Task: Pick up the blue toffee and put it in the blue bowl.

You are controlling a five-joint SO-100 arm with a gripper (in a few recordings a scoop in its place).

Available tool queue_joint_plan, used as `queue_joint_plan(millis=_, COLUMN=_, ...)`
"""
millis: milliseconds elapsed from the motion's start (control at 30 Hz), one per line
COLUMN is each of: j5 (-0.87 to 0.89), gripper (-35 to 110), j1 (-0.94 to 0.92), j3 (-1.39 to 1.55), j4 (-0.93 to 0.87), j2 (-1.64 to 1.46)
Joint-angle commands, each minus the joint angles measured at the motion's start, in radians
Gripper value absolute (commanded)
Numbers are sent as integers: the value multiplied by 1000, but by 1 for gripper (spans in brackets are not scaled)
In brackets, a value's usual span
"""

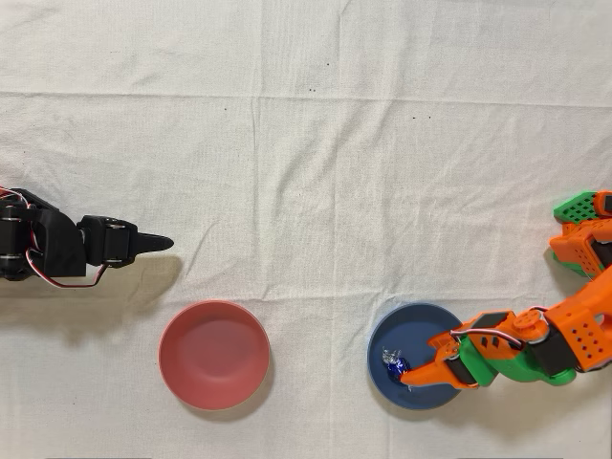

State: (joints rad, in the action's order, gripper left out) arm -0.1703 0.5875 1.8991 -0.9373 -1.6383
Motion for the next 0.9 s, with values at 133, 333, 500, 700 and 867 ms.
queue_joint_plan(millis=133, j5=-58, gripper=37, j1=3, j3=-8, j4=-14, j2=-101)
queue_joint_plan(millis=333, j5=-109, gripper=14, j1=-67, j3=-74, j4=-112, j2=-176)
queue_joint_plan(millis=500, j5=-130, gripper=2, j1=-170, j3=-121, j4=-202, j2=-242)
queue_joint_plan(millis=700, j5=-172, gripper=0, j1=-336, j3=-51, j4=-218, j2=-414)
queue_joint_plan(millis=867, j5=-152, gripper=0, j1=-443, j3=61, j4=-212, j2=-588)
